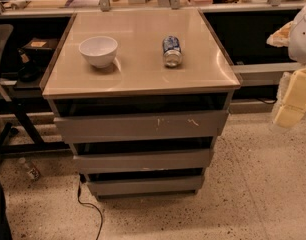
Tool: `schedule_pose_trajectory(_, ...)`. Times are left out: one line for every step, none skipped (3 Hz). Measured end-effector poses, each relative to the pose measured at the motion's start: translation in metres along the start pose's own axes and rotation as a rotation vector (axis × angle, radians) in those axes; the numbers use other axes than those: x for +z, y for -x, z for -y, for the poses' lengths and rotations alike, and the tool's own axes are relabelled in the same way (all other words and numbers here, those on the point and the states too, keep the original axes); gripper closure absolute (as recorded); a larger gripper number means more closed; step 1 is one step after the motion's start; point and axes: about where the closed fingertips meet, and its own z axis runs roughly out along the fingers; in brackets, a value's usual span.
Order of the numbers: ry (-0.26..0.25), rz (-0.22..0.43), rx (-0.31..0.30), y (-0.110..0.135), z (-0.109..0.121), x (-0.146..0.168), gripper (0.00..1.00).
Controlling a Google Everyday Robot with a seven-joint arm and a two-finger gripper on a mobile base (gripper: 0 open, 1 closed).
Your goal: Open top drawer
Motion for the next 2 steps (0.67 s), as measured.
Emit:
schedule_pose_trajectory(0.0,0.0,0.0,0.0,0.0,0.0,0.0)
schedule_pose_trajectory(-0.006,0.017,0.004,-0.0002,-0.0043,0.0077,0.0)
